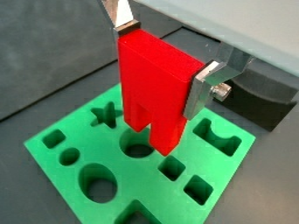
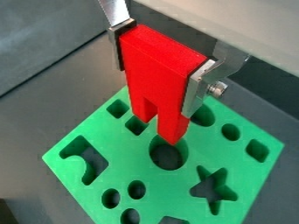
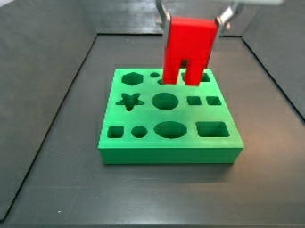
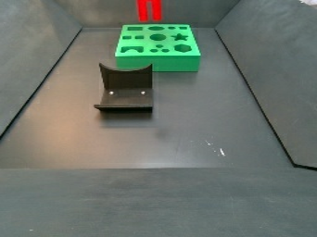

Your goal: Insert the double-square object.

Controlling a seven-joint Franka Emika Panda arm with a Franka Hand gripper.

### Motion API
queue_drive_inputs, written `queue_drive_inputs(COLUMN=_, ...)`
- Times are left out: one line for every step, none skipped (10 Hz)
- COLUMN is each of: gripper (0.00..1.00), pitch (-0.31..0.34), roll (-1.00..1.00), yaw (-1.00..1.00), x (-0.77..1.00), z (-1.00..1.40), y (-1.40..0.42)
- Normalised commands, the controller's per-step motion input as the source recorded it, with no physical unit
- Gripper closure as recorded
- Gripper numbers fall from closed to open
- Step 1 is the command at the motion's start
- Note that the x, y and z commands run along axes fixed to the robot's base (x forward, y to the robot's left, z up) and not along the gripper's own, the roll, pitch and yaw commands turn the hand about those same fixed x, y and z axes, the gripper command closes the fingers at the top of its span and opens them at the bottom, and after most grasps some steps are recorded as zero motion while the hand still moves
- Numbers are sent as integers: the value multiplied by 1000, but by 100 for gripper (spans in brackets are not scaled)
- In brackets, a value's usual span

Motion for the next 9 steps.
queue_drive_inputs(gripper=100, pitch=37, roll=106, yaw=29, x=214, z=-414, y=49)
queue_drive_inputs(gripper=100, pitch=1, roll=63, yaw=11, x=217, z=-366, y=54)
queue_drive_inputs(gripper=100, pitch=0, roll=24, yaw=0, x=174, z=-309, y=43)
queue_drive_inputs(gripper=100, pitch=0, roll=0, yaw=0, x=151, z=-274, y=34)
queue_drive_inputs(gripper=100, pitch=0, roll=0, yaw=0, x=123, z=-214, y=34)
queue_drive_inputs(gripper=100, pitch=-9, roll=-29, yaw=0, x=97, z=-131, y=31)
queue_drive_inputs(gripper=100, pitch=-46, roll=-44, yaw=0, x=140, z=-129, y=14)
queue_drive_inputs(gripper=100, pitch=-44, roll=-27, yaw=0, x=174, z=-163, y=9)
queue_drive_inputs(gripper=100, pitch=-44, roll=-17, yaw=0, x=191, z=-174, y=0)
